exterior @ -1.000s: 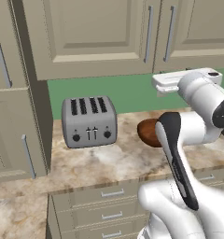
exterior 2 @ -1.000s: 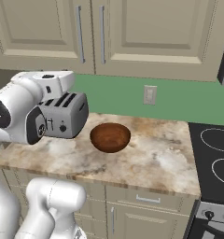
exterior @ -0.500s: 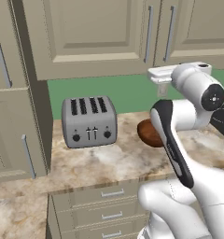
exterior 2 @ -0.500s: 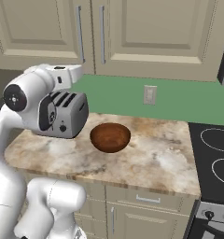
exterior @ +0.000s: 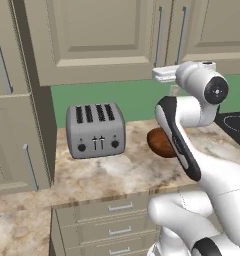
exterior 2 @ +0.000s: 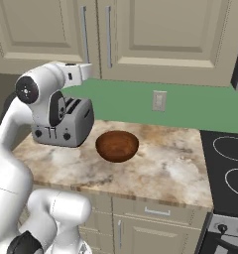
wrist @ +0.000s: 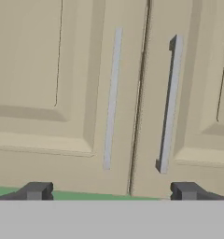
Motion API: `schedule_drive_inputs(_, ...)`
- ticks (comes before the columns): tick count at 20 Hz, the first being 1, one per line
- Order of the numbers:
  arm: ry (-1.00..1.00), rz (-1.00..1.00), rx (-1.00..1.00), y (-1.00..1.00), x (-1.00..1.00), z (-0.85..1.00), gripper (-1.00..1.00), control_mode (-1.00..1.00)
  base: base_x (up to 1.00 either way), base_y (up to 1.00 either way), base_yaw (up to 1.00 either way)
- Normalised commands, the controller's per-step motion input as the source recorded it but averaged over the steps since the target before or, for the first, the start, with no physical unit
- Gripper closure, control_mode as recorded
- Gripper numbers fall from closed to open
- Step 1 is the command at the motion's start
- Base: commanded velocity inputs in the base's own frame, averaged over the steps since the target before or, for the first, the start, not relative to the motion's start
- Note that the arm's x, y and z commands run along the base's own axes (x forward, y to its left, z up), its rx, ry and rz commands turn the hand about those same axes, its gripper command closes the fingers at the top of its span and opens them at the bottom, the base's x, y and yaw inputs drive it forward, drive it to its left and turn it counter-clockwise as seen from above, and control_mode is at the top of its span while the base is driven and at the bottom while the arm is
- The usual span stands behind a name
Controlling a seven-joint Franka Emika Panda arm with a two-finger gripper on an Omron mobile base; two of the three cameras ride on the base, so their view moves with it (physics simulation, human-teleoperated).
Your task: Open the cabinet. Pick the orange and kiwi from the cabinet and place them into the bowl. Then close the cabinet.
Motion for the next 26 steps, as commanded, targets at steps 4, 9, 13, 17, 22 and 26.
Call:
schedule_drive_inputs(4, 0.07, 0.00, 0.00, 0.01, 0.58, 0.00, -1.00, -1.00, 0.00, 0.00, 0.00)
schedule_drive_inputs(9, 0.10, 0.00, 0.00, 0.11, 0.73, 0.00, -1.00, -1.00, 0.00, 0.00, 0.00)
schedule_drive_inputs(13, 0.08, 0.00, 0.01, 0.01, 0.88, 0.00, -1.00, -1.00, 0.00, 0.00, 0.00)
schedule_drive_inputs(17, 0.06, 0.02, 0.06, 0.00, 0.98, 0.00, -1.00, -1.00, 0.00, 0.00, 0.00)
schedule_drive_inputs(22, 0.00, 0.09, 0.03, 0.00, 0.93, -0.26, -1.00, -1.00, 0.00, 0.00, 0.00)
schedule_drive_inputs(26, -0.01, 0.06, 0.00, 0.00, 0.78, -0.28, -1.00, -1.00, 0.00, 0.00, 0.00)
